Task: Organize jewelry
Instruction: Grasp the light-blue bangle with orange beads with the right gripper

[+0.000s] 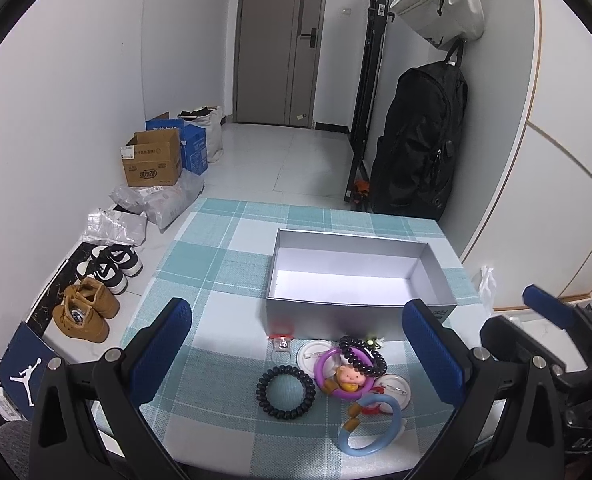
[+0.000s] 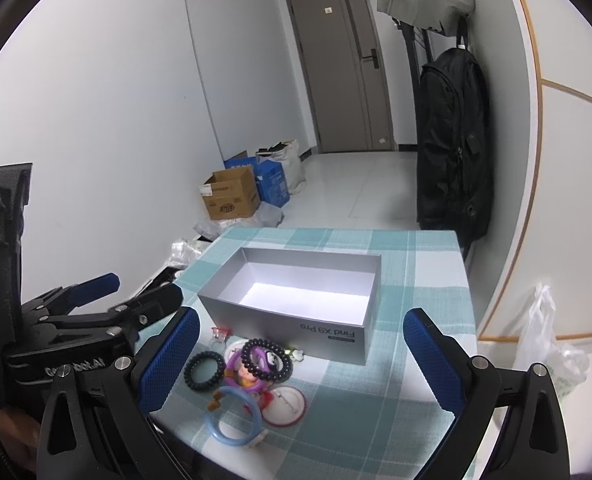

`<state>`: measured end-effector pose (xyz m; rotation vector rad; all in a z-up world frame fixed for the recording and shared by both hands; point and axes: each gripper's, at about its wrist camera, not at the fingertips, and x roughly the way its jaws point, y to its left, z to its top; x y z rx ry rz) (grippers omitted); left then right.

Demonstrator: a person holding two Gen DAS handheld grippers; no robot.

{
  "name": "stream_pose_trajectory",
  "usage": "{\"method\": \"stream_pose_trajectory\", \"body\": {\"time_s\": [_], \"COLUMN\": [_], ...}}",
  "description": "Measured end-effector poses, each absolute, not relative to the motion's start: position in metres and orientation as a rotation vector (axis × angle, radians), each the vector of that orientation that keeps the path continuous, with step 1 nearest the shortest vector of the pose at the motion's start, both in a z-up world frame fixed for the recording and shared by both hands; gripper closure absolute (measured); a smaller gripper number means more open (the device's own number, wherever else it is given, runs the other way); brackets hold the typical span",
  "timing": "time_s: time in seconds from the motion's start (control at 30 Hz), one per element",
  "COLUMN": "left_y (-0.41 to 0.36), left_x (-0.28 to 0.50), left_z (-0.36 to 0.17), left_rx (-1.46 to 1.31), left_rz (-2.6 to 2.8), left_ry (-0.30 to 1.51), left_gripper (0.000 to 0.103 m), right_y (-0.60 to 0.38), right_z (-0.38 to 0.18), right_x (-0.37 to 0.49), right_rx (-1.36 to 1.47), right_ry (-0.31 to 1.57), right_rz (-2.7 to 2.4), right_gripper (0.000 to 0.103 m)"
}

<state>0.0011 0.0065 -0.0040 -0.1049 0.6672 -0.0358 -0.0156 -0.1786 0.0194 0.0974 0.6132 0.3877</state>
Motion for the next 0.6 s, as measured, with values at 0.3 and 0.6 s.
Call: {"method": "stream_pose_trajectory", "body": {"time_s": [0.3, 0.6], "left_y": [0.03, 0.077], "left_x": [0.005, 0.013], "left_z": [-0.001, -0.009], "left_rx": [-0.149, -0.217], "left_rz": [-0.035, 0.087], "left_ry": [0.687, 0.731], "left_gripper": [0.001, 0.001], "right_y": [-0.171, -0.123], "right_z": [0.001, -0.038], "right_x": [-0.011, -0.023], "right_rx": [0.123, 0.001], "right_ry": [0.734, 0.908], "right_rz": [0.471, 0.571], "right_gripper": [0.0, 0.01]}}
